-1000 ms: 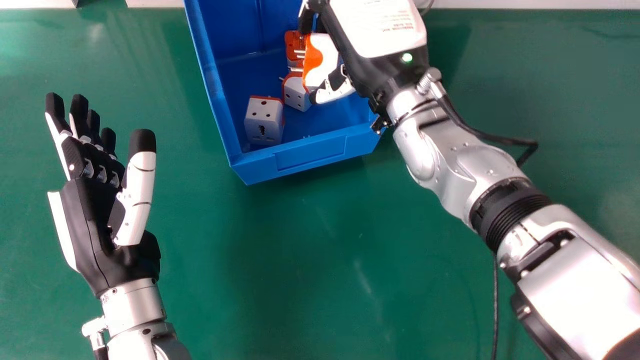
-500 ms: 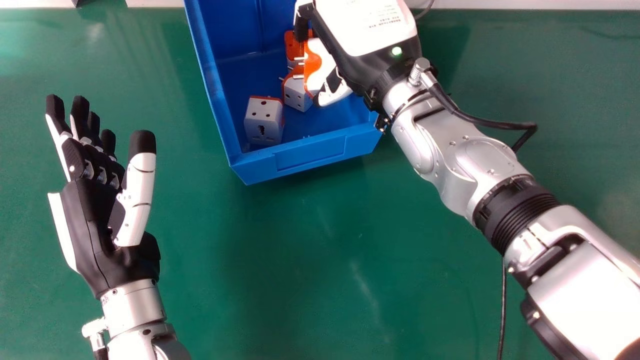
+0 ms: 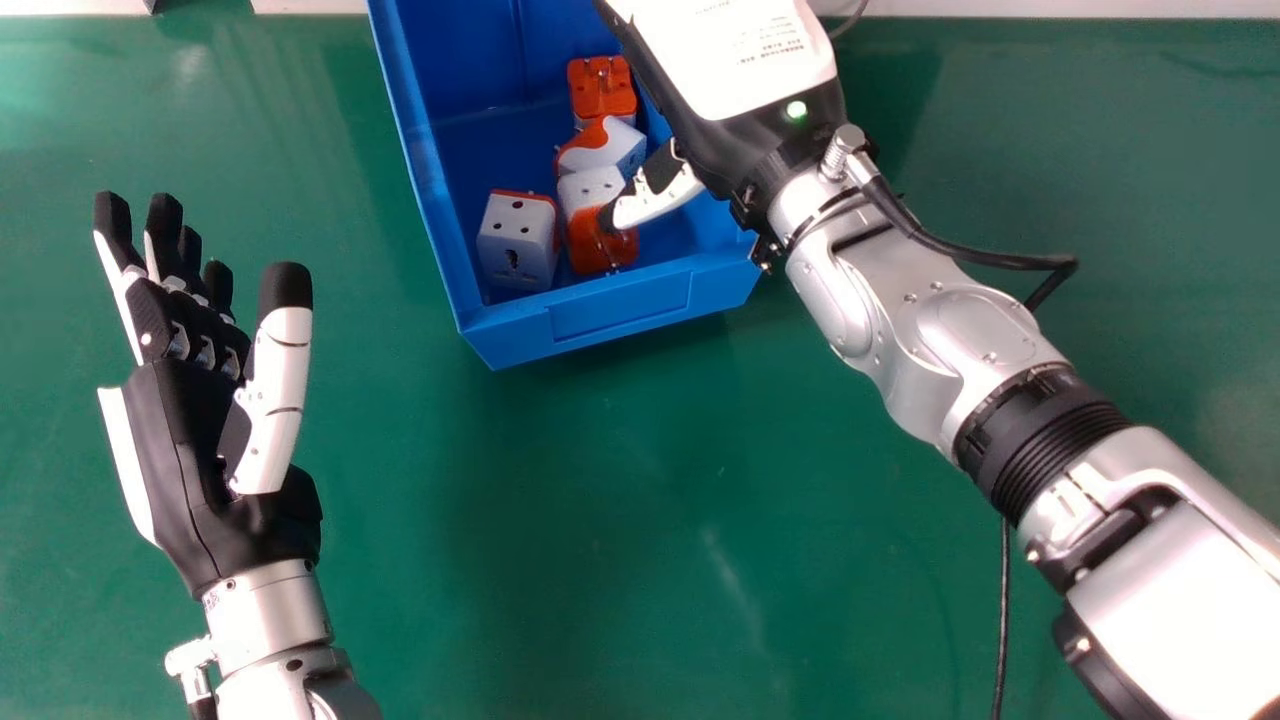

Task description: Pick all objects and put in blue box

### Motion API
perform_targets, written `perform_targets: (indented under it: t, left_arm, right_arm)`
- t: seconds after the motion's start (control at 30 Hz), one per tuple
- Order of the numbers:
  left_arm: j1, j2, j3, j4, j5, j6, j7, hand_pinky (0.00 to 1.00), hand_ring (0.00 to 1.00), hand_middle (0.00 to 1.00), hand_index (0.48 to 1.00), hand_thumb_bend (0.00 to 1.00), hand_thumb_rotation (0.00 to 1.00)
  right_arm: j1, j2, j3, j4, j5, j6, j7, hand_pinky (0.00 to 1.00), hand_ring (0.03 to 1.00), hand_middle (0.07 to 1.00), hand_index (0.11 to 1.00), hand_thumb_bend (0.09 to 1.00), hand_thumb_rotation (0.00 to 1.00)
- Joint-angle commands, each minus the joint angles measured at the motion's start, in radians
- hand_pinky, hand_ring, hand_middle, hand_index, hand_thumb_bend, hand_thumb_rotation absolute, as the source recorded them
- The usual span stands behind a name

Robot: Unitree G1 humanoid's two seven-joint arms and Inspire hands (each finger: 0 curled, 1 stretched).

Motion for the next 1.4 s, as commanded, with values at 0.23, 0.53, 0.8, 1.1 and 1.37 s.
perform_targets:
  t: [0.23, 0.53, 0.8, 1.1, 1.37]
  left_arm:
    - [0.017, -0.029, -0.004, -0.026, -0.009, -0.018, -0.007, 1.00, 1.00, 0.98, 1.000, 0.71, 0.44]
    - [0.028, -0.026, -0.011, -0.025, -0.017, -0.017, -0.027, 1.00, 1.00, 0.98, 1.000, 0.71, 0.43]
    - [0.037, -0.026, -0.020, -0.032, -0.030, -0.006, -0.042, 1.00, 1.00, 0.98, 1.000, 0.70, 0.43]
    - [0.053, -0.030, -0.037, -0.052, -0.026, 0.001, -0.052, 1.00, 1.00, 0.98, 1.000, 0.70, 0.43]
    - [0.060, -0.034, -0.063, -0.054, -0.050, 0.010, -0.092, 1.00, 1.00, 0.99, 1.000, 0.69, 0.43]
  right_arm:
    - [0.208, -0.019, -0.093, -0.263, 0.082, -0.052, -0.098, 0.81, 0.961, 0.967, 0.967, 0.962, 0.36]
    - [0.553, 0.020, -0.208, -0.579, 0.233, -0.189, -0.169, 0.84, 0.976, 0.987, 0.987, 0.946, 0.48]
    - [0.829, 0.113, -0.240, -0.707, 0.416, -0.348, -0.152, 0.83, 0.972, 0.991, 0.992, 0.897, 0.57]
    - [0.999, 0.260, -0.285, -0.637, 0.591, -0.555, -0.137, 0.85, 0.968, 0.992, 0.996, 0.794, 0.76]
    - [1.023, 0.285, -0.312, -0.559, 0.516, -0.692, -0.220, 0.85, 0.972, 0.995, 0.998, 0.758, 0.85]
